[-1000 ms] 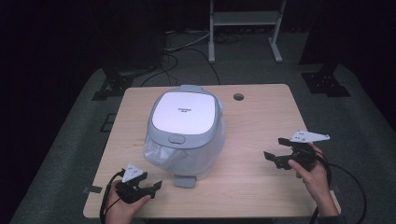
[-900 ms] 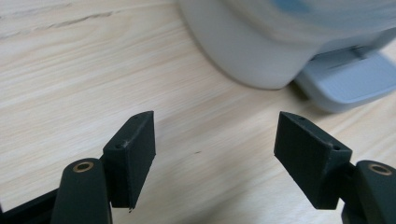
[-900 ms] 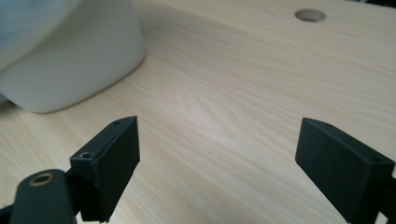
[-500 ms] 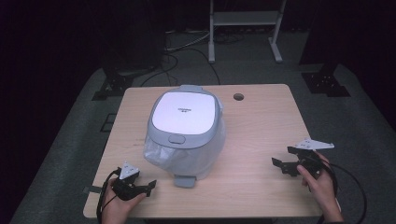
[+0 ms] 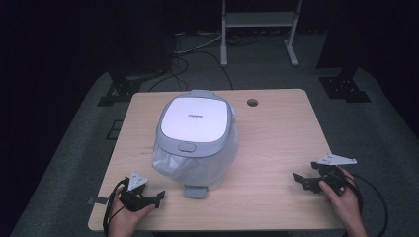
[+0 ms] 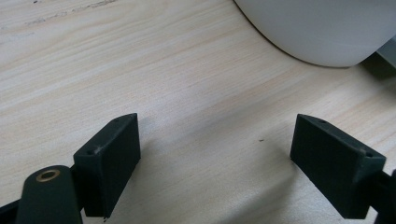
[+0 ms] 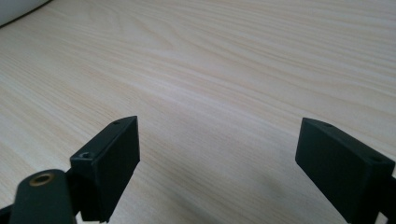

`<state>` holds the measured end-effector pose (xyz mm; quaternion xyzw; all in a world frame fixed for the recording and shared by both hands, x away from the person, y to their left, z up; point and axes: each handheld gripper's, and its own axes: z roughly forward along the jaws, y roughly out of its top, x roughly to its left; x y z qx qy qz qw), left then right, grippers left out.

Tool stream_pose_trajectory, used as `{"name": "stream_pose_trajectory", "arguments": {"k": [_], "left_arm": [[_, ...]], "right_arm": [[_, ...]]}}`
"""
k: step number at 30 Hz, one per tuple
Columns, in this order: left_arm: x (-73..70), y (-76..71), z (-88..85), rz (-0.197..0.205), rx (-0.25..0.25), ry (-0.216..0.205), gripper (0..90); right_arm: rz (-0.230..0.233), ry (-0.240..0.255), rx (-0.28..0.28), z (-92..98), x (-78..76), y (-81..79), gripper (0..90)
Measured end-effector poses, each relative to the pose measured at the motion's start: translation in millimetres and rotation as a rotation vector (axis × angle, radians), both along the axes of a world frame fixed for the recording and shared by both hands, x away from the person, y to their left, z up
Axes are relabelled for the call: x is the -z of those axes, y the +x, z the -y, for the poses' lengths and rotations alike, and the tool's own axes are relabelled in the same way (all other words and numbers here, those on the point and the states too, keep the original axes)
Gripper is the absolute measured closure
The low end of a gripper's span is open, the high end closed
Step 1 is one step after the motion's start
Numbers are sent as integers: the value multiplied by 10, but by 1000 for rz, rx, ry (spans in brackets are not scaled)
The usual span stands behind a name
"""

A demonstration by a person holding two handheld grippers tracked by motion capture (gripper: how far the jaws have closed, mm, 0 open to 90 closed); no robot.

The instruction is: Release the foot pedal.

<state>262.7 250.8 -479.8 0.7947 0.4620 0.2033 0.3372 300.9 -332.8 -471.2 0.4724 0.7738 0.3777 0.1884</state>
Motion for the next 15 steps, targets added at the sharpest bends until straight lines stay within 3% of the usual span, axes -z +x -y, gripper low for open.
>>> {"name": "stream_pose_trajectory", "arguments": {"k": [3,15], "left_arm": [[15,6,7,5,1,5,109],[30,14,10,14,19,0,88]], "right_arm": [[2,-25,5,16,25,-13,126],[-8,-103,21,18,146,-46,98]]}}
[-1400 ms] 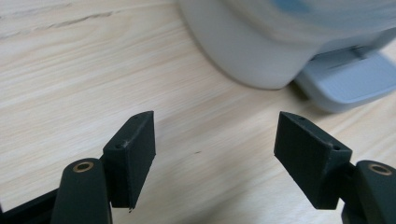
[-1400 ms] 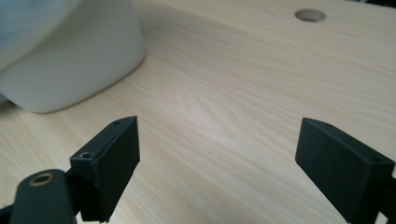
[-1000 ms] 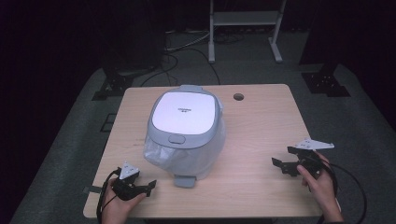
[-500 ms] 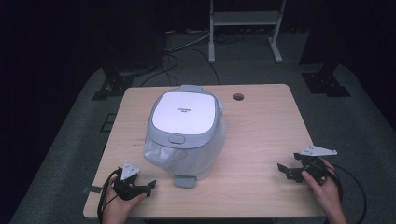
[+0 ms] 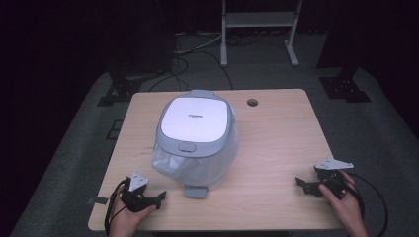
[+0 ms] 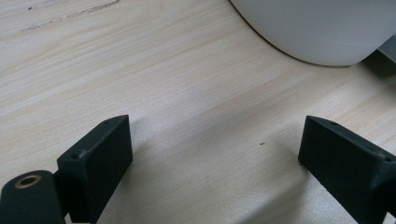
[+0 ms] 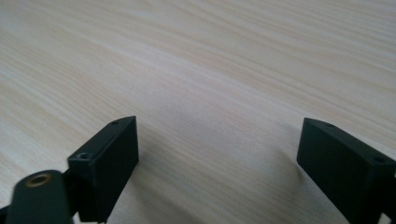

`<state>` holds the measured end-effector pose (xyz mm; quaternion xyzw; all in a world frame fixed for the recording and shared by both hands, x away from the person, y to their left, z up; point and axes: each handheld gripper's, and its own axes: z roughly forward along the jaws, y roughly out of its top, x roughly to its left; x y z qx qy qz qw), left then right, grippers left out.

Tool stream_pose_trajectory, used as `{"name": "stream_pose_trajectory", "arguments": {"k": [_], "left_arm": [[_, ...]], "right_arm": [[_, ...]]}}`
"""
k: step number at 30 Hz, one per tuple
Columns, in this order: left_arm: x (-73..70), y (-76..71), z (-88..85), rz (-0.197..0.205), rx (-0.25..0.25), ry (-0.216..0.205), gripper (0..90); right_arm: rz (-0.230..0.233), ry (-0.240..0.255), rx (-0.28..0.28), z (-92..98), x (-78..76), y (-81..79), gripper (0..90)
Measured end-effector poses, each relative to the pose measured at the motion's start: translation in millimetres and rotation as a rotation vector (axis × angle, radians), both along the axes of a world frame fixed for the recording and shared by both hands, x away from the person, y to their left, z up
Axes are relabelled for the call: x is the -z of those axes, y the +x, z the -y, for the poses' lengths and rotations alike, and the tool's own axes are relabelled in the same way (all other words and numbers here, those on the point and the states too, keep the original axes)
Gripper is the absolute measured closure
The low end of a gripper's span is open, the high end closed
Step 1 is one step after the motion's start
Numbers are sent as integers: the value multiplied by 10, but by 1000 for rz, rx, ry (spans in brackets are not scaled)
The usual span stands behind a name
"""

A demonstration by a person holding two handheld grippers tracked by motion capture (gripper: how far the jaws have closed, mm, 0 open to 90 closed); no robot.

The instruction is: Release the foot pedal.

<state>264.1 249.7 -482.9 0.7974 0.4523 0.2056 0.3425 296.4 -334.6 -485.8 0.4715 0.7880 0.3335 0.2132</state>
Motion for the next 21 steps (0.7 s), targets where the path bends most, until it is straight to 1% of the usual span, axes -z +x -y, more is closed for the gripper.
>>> {"name": "stream_pose_trajectory", "arguments": {"k": [3,7,21], "left_arm": [[0,2,1,0,7,0,87],[2,5,7,0,11,1,81],[2,14,19,0,21,2,82]], "right_arm": [[6,14,-8,5,16,-12,98],[-11,34,4,16,20,-6,97],[-9,32,16,10,22,-4,97]]}}
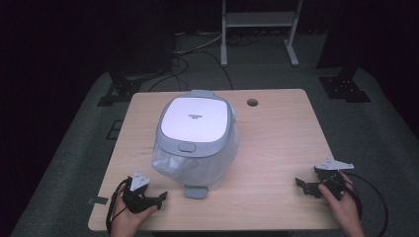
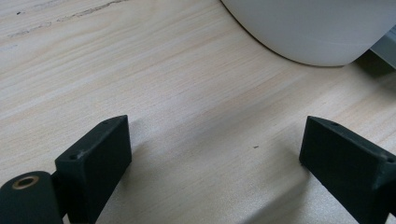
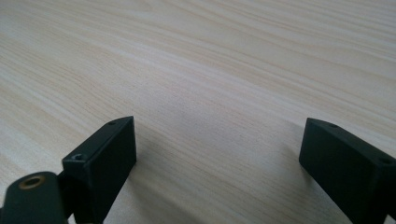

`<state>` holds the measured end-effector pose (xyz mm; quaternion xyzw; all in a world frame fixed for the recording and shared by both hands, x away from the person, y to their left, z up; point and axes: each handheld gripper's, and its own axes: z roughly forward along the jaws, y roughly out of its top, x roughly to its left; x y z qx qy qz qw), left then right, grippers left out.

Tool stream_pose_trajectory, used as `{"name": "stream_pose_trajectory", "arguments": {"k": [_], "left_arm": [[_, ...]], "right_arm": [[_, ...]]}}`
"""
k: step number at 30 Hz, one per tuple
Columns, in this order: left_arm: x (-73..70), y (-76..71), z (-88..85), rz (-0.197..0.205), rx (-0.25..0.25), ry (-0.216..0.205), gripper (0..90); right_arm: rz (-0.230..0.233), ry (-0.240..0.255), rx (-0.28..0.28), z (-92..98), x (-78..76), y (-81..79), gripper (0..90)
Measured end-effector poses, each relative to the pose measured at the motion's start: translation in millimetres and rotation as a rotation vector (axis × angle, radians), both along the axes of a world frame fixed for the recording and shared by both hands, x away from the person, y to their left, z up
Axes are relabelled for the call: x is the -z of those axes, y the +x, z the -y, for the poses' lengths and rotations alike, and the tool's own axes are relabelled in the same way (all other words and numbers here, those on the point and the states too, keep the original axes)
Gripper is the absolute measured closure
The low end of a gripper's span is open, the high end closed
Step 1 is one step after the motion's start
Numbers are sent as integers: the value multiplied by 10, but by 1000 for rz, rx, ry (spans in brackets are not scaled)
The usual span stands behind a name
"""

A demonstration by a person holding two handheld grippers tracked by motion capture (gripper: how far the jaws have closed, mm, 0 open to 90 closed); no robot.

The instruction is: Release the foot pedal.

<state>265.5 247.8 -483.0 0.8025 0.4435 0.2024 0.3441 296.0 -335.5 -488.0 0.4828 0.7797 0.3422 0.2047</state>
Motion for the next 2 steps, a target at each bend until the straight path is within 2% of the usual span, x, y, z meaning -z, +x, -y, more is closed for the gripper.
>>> {"name": "stream_pose_trajectory", "arguments": {"k": [2], "left_arm": [[0,0,0,0,0,0,82]], "right_arm": [[0,0,0,0,0,0,98]]}}
